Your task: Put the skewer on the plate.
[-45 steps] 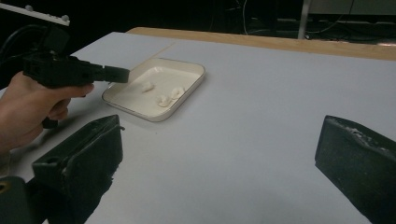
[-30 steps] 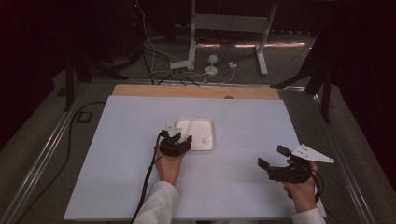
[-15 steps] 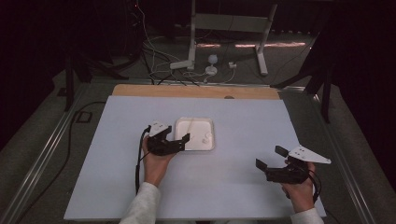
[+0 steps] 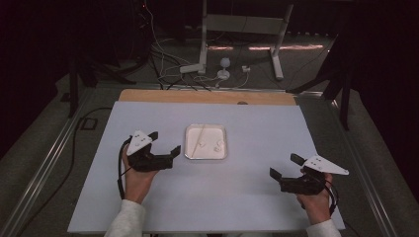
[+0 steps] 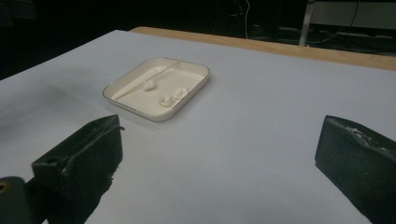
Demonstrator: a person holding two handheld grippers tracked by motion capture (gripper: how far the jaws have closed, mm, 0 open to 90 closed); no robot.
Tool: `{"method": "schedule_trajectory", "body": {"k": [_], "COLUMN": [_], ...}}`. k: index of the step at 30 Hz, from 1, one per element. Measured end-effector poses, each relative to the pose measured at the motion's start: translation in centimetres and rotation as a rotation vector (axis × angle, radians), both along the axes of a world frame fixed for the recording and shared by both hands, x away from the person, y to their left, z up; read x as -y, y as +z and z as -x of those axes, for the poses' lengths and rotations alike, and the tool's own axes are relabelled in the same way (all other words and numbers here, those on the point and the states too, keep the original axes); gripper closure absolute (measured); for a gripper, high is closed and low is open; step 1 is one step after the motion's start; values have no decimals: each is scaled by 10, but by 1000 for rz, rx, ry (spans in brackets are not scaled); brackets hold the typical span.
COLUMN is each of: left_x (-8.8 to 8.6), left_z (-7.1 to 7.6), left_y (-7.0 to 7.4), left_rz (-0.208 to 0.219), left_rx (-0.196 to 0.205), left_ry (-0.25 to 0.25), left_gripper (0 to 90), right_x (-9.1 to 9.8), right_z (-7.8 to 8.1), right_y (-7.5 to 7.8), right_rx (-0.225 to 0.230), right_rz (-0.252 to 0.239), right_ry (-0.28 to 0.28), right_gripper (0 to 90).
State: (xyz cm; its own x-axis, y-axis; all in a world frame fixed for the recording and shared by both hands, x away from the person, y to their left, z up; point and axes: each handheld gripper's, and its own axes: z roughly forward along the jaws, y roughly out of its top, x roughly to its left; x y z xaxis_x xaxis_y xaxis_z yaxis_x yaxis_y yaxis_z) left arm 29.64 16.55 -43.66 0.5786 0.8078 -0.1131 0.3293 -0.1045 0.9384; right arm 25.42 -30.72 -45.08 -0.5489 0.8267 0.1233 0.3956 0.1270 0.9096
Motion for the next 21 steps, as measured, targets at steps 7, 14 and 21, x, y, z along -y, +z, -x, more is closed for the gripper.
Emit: {"method": "schedule_trajectory", "body": {"k": [7,14,21], "left_x": [-27,-47,-57], "left_z": [18,31,40], "left_y": [-5,-15,-20], "left_rz": [-25,-37,-21], "left_rx": [28,24,28], "left_ry": [23,70,83], "left_gripper": [18,4,4], "right_x": [-3,-4,-5], "right_z": [0,0,0], "right_y": [-4,-5,-8], "right_rx": [17,29,37], "right_rz": [9,5,7], "right_ry": [10,9,1], "right_gripper": [0,0,0]}}
